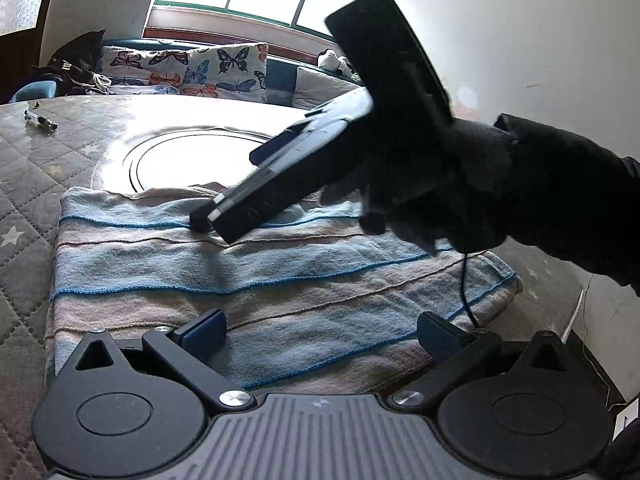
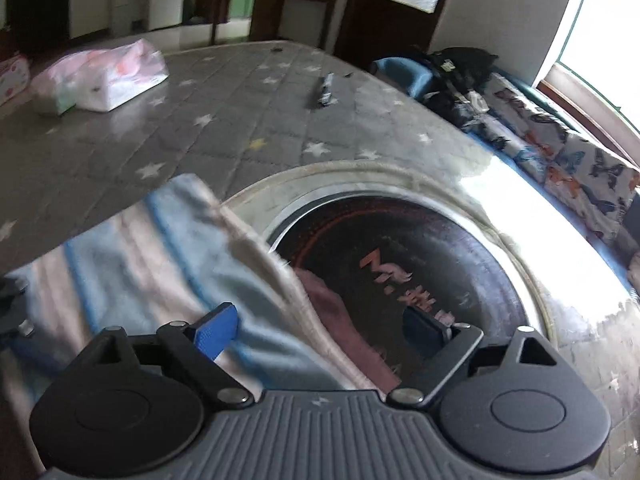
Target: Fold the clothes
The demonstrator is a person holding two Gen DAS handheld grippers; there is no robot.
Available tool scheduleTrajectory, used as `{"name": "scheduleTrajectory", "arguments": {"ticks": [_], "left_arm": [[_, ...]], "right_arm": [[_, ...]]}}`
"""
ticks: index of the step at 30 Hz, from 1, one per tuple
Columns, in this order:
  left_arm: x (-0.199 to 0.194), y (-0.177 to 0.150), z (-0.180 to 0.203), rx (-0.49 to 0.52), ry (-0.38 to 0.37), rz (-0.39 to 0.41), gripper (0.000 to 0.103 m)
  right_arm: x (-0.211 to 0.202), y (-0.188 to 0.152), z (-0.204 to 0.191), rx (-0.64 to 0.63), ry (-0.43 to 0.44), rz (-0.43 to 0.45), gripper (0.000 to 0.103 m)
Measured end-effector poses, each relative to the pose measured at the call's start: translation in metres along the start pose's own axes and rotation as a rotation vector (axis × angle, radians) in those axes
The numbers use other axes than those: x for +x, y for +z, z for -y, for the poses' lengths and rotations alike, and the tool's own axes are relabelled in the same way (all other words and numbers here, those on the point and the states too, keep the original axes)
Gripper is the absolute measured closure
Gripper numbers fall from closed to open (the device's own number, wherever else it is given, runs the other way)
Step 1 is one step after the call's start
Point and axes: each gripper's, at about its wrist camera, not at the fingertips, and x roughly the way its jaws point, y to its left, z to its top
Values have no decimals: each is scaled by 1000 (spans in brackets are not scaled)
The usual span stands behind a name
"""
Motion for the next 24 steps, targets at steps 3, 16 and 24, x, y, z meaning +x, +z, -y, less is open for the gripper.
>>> {"name": "scheduleTrajectory", "arguments": {"ticks": [3, 16, 24], "left_arm": [[1, 0, 1, 3, 3, -1, 0], [3, 0, 4, 17, 17, -6, 0], [3, 2, 7, 23, 27, -16, 0]], "right_arm": [[9, 3, 6, 26, -35, 4, 13], [-27, -5, 26, 140, 36, 55, 24], [-30, -35, 9, 154, 148, -7, 43]]}}
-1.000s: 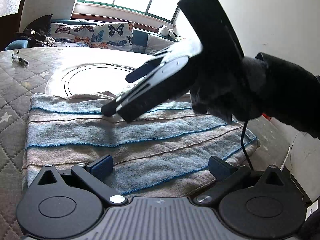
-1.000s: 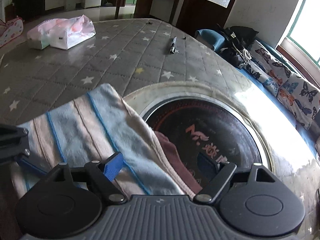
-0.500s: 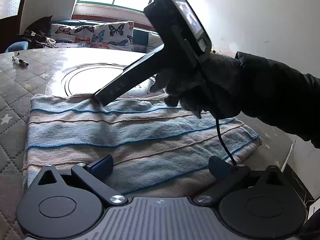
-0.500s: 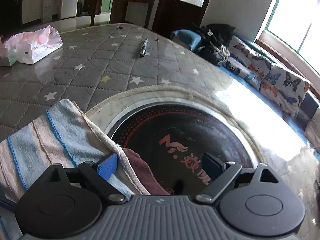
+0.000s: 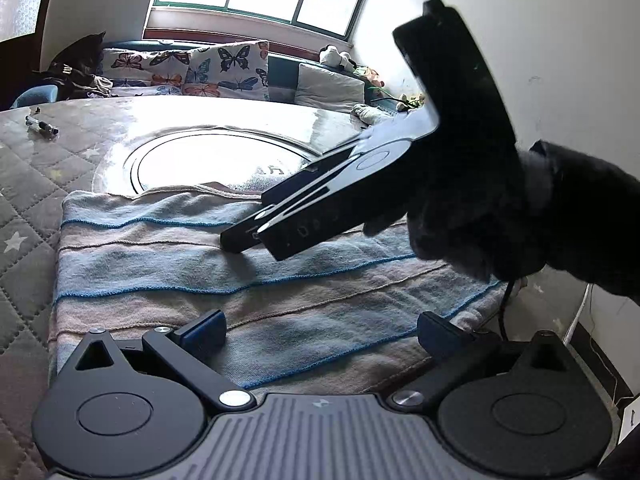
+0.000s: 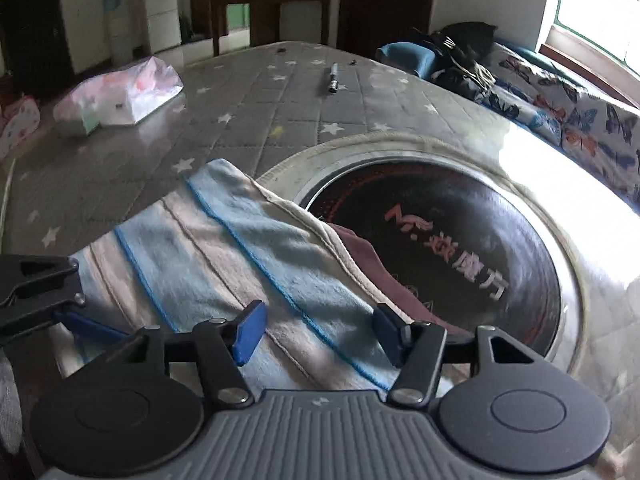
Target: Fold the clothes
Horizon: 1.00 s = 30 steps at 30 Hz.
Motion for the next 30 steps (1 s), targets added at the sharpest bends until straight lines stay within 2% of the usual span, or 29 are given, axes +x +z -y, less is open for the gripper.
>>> {"name": "scheduleTrajectory", "arguments": {"ticks": [3, 7, 11, 17, 21, 25, 30], "left_arm": [[0, 1, 2, 6, 8, -8, 0], [-9, 7, 1, 16, 22, -2, 0], [-19, 20, -7, 10, 49, 39, 0], [-10, 45, -33, -60, 136, 63, 1], [4, 52, -50, -106, 188, 41, 6], [14, 48, -59, -115, 223, 13, 7], [12, 47, -61, -110, 245, 10, 7]], "right_arm": [[3, 2, 10, 73, -5, 25, 50], [-6, 5, 17, 111, -36, 76, 50], [-26, -3, 28, 131, -67, 97, 52], [-52, -42, 54, 250, -127, 115, 52], [-66, -77, 79, 367, -192, 120, 51], [-86, -105, 101, 454, -239, 154, 54], [-104, -115, 115, 508, -270, 198, 54]]}}
